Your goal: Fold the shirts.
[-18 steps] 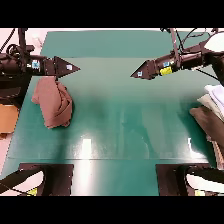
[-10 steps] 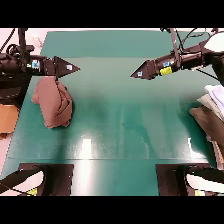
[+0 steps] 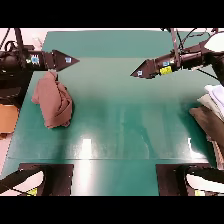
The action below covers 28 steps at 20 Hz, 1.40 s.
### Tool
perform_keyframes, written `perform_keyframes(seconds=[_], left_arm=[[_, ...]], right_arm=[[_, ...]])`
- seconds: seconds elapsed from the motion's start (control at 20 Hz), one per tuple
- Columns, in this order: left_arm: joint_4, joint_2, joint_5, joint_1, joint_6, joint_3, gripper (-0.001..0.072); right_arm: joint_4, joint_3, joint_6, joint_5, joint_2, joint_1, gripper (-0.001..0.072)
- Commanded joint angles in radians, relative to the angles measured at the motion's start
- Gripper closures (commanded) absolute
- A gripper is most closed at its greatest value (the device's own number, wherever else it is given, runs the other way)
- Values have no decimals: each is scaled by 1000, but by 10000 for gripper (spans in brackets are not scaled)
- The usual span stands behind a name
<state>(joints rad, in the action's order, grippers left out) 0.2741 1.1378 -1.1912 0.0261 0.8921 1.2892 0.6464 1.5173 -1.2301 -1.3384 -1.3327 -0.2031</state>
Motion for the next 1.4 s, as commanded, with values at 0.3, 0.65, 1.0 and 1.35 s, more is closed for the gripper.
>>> perform_keyframes(seconds=[0.3,0.65,1.0,1.35], left_arm=[[-164,0,50,2,72,1,686],[62,0,39,116,362,3,26],[771,39,29,525,671,-74,27],[756,235,76,628,641,-193,27]], right_arm=[[-1,0,-12,-55,1,-1,689],[-1,0,-45,-124,2,23,454],[1,0,-44,-132,24,142,454],[8,-31,-45,-119,23,144,454]])
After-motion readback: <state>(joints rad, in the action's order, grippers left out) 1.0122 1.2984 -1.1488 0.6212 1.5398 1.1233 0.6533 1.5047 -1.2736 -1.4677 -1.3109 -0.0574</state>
